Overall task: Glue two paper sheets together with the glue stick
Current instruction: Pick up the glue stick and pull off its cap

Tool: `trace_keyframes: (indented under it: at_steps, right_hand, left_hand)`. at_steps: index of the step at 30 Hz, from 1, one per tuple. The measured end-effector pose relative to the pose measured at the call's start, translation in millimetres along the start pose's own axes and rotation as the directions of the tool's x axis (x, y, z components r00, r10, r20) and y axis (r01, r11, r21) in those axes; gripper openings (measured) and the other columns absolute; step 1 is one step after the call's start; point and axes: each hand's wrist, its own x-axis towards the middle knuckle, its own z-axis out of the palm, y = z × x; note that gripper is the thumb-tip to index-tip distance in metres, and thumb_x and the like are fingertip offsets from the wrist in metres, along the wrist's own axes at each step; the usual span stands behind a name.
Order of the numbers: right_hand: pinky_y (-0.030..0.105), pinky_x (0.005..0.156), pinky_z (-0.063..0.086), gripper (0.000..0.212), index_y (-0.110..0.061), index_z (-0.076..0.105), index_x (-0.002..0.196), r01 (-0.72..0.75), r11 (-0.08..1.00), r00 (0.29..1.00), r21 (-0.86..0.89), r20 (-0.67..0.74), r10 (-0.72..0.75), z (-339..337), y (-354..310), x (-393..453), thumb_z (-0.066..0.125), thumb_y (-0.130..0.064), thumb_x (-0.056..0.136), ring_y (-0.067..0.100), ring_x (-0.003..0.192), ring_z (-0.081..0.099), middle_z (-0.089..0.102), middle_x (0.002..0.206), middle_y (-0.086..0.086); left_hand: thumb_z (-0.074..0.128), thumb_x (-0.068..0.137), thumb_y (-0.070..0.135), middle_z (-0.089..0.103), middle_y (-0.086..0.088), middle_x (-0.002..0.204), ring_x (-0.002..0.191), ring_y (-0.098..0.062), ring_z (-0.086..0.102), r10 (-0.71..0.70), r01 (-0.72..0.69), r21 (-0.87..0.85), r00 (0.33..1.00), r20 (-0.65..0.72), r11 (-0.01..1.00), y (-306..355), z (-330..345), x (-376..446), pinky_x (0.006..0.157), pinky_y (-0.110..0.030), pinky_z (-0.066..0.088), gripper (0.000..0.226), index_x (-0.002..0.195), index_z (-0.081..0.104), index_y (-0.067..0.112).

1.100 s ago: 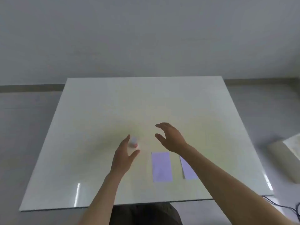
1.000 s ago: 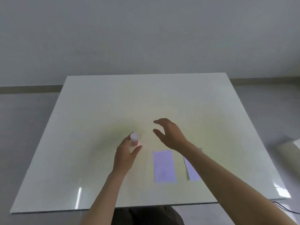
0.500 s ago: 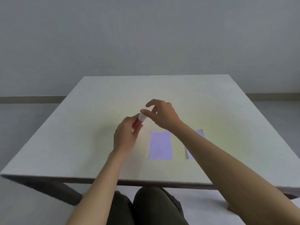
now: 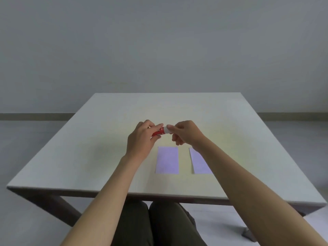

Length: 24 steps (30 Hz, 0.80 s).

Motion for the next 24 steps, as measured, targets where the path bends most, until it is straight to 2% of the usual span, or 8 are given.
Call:
trace_keyframes:
  at_steps: [2, 4, 8, 10, 13, 15, 19, 24]
  right_hand:
    - [0.025, 0.054, 0.047, 0.017, -0.003, 0.063, 0.101, 0.039, 0.998, 0.997, 0.055, 0.058, -0.042, -6.7, 3.2, -0.4, 0.063, -0.014, 0.088, 0.016, 0.054, 0.059, 0.063, 0.074, 0.005]
    - [0.022, 0.053, 0.048, 0.033, -0.013, 0.058, 0.116, 0.025, 0.998, 0.995, 0.057, 0.091, -0.03, -11.4, 4.8, 0.2, 0.066, -0.021, 0.086, 0.015, 0.058, 0.064, 0.065, 0.085, 0.002]
    - [0.023, 0.047, 0.045, 0.061, -0.006, 0.067, 0.089, -0.148, 0.988, 0.988, -0.04, 0.042, 0.15, -7.4, 1.3, 3.9, 0.048, -0.064, 0.084, 0.013, 0.037, 0.057, 0.068, 0.064, 0.006]
    - [0.022, 0.045, 0.043, 0.056, -0.005, 0.065, 0.072, -0.155, 0.987, 0.988, -0.045, 0.02, 0.156, -6.5, 2.6, 6.6, 0.044, -0.053, 0.092, 0.011, 0.03, 0.048, 0.06, 0.053, 0.005]
    - [0.021, 0.051, 0.047, 0.027, -0.007, 0.065, 0.097, -0.059, 0.998, 0.993, -0.013, 0.101, 0.06, -11.2, 7.9, 8.6, 0.056, -0.032, 0.092, 0.012, 0.045, 0.055, 0.06, 0.069, 0.003]
    - [0.022, 0.054, 0.049, 0.035, -0.014, 0.059, 0.113, -0.062, 0.998, 0.989, 0.02, 0.139, 0.058, -14.0, 8.5, 8.5, 0.06, -0.039, 0.088, 0.014, 0.052, 0.061, 0.064, 0.08, 0.001]
    - [0.024, 0.048, 0.047, 0.05, -0.003, 0.063, 0.096, -0.162, 0.987, 0.985, 0.02, 0.063, 0.161, -8.8, 6.0, 12.2, 0.046, -0.05, 0.092, 0.017, 0.042, 0.055, 0.063, 0.064, 0.006]
    - [0.031, 0.06, 0.051, 0.013, -0.006, 0.064, 0.095, 0.072, 0.992, 0.997, -0.101, 0.016, -0.071, -13.3, 9.5, 15.4, 0.057, -0.016, 0.09, 0.019, 0.054, 0.059, 0.062, 0.067, 0.002]
  left_hand:
    - [0.065, 0.086, 0.025, 0.06, 0.002, 0.103, 0.099, -0.019, 0.052, 0.009, -0.009, 0.011, 1.0, 0.005, 1.0, 1.1, 1.2, 2.4, 0.062, -0.029, 0.044, 0.039, 0.124, 0.059, 0.03]
    - [0.064, 0.086, 0.025, 0.06, 0.002, 0.103, 0.099, -0.019, 0.052, 0.02, -0.02, 0.017, 1.0, 0.006, 1.0, 2.9, 2.6, 4.0, 0.062, -0.028, 0.042, 0.039, 0.124, 0.059, 0.03]
    - [0.064, 0.086, 0.026, 0.06, 0.004, 0.102, 0.096, -0.018, 0.052, 0.036, -0.036, 0.029, 0.999, 0.008, 0.999, 8.1, 5.7, 7.0, 0.059, -0.026, 0.037, 0.039, 0.124, 0.059, 0.032]
    - [0.065, 0.086, 0.026, 0.059, 0.004, 0.102, 0.096, -0.018, 0.052, 0.043, -0.043, 0.038, 0.999, 0.018, 0.998, 9.2, 6.9, 7.9, 0.058, -0.026, 0.036, 0.04, 0.124, 0.059, 0.032]
    - [0.064, 0.086, 0.026, 0.059, 0.004, 0.104, 0.097, -0.018, 0.052, 0.031, -0.032, 0.047, 0.999, 0.035, 0.998, 6.2, 7.5, 7.9, 0.059, -0.026, 0.036, 0.04, 0.124, 0.058, 0.033]
    - [0.064, 0.086, 0.026, 0.059, 0.004, 0.104, 0.097, -0.018, 0.052, 0.026, -0.027, 0.045, 0.999, 0.038, 0.999, 4.4, 8.1, 7.7, 0.059, -0.027, 0.037, 0.04, 0.125, 0.058, 0.033]
    - [0.065, 0.085, 0.027, 0.06, 0.004, 0.103, 0.095, -0.019, 0.052, 0.039, -0.041, 0.047, 0.999, 0.025, 0.998, 5.8, 10.0, 9.4, 0.057, -0.026, 0.035, 0.04, 0.124, 0.058, 0.033]
    - [0.066, 0.085, 0.027, 0.06, 0.003, 0.102, 0.094, -0.019, 0.053, 0.007, -0.006, -0.018, 0.999, 0.044, 1.0, 1.1, 13.6, 9.9, 0.06, -0.026, 0.037, 0.039, 0.123, 0.059, 0.033]
